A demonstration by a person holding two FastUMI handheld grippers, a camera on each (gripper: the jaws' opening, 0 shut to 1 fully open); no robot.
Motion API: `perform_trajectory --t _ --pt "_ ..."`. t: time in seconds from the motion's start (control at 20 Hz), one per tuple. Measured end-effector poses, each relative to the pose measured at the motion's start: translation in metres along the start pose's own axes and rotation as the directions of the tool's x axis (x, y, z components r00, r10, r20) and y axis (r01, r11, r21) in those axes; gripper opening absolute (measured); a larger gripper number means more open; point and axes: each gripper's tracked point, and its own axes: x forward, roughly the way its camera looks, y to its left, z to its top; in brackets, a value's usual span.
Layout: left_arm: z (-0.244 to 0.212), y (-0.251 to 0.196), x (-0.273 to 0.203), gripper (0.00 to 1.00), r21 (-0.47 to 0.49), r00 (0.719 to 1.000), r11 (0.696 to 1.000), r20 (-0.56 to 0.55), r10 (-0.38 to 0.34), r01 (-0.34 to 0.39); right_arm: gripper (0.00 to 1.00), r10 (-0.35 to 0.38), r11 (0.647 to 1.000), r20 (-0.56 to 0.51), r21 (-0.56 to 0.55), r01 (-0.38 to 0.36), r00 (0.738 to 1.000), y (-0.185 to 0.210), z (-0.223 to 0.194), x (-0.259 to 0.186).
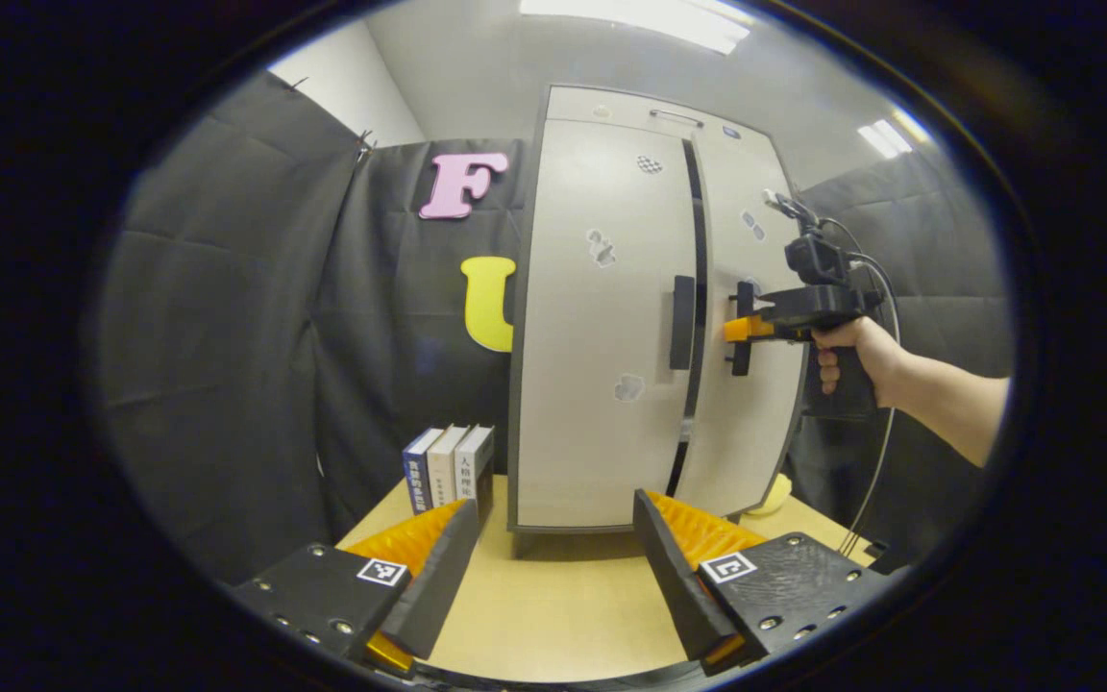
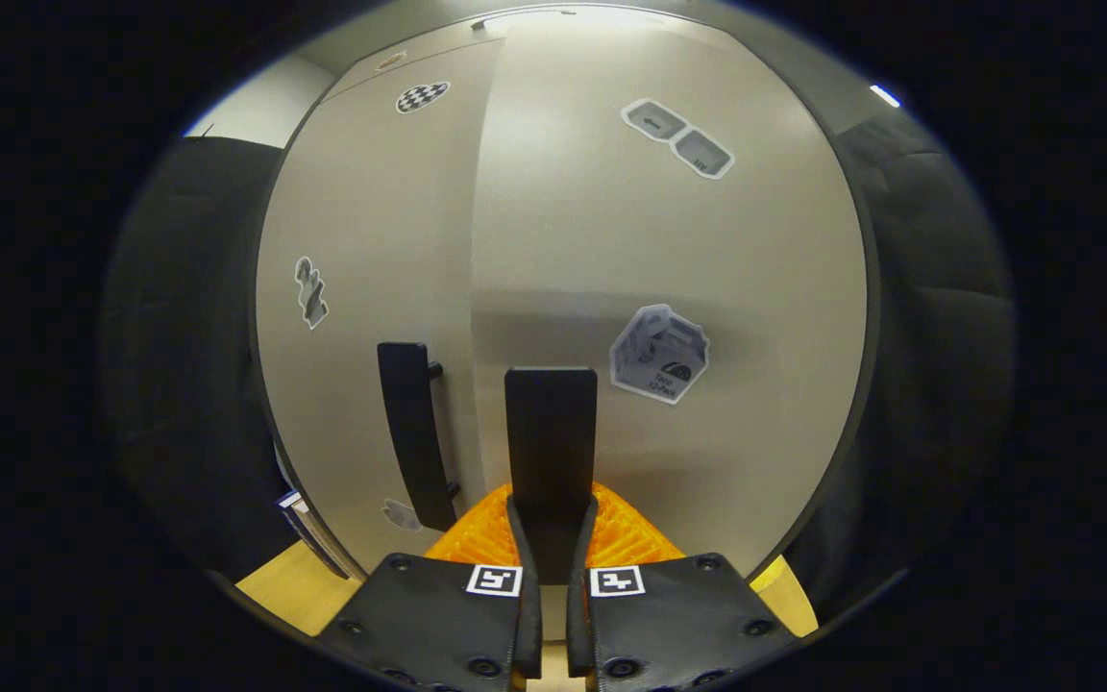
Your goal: Open the right door of the double-door shoe cabinet with the right hand, and open the left door with the left hand.
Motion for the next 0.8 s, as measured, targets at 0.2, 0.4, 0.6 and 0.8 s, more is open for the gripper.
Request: perform_trajectory --t 0.2,0.4,0.6,0.8 --pt "0.012 -0.019 -0.007 0.94 -0.009 1.000 1.000 0.007 0.016 -0.016 0.12 0.052 0.999 -0.011 0.009 -0.052 0.999 -0.004 -0.005 -0.021" --pt "0.017 -0.037 -0.020 0.94 -0.016 0.999 0.999 0.004 0.032 -0.032 0.12 0.097 0.995 -0.003 0.014 -0.097 0.995 -0.011 -0.009 -0.043" --pt "0.012 -0.053 -0.033 0.94 -0.009 0.997 0.997 -0.008 0.079 -0.079 0.10 0.163 0.986 -0.013 0.019 -0.163 0.987 -0.015 -0.015 -0.056" --pt "0.009 -0.074 -0.045 0.94 -0.020 0.996 0.995 -0.016 0.093 -0.093 0.12 0.204 0.979 -0.010 0.022 -0.204 0.979 -0.032 -0.018 -0.081"
